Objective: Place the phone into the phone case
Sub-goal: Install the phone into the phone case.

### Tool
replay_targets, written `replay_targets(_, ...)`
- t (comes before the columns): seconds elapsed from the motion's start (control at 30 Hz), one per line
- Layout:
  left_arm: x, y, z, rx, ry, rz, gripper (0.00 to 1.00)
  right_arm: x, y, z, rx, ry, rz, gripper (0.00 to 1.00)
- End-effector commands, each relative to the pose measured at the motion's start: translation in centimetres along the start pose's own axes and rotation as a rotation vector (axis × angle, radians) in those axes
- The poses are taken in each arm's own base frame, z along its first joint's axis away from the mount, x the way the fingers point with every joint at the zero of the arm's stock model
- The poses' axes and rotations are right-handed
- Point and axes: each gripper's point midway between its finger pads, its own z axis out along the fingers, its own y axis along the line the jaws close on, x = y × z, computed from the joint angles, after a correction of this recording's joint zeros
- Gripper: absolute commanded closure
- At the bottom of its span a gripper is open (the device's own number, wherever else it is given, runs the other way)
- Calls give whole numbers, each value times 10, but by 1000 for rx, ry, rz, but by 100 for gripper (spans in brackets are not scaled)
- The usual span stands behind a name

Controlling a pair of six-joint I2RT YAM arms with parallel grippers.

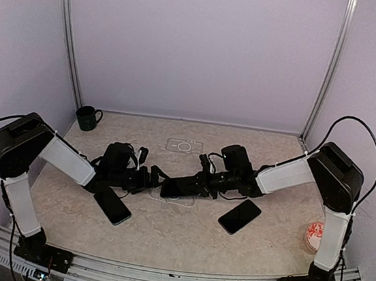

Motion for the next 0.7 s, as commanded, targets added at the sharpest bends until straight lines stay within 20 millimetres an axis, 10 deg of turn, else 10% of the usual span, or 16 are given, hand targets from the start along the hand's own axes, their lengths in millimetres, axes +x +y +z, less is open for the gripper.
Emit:
replay_targets(0.0,-5,-5,2,28,-14,6,3,-17,17,3,-58,-21,-42,100)
replay_targets(0.67,2,-6,3,47,-1,-5,3,-19,8,20,-76,20,23,100)
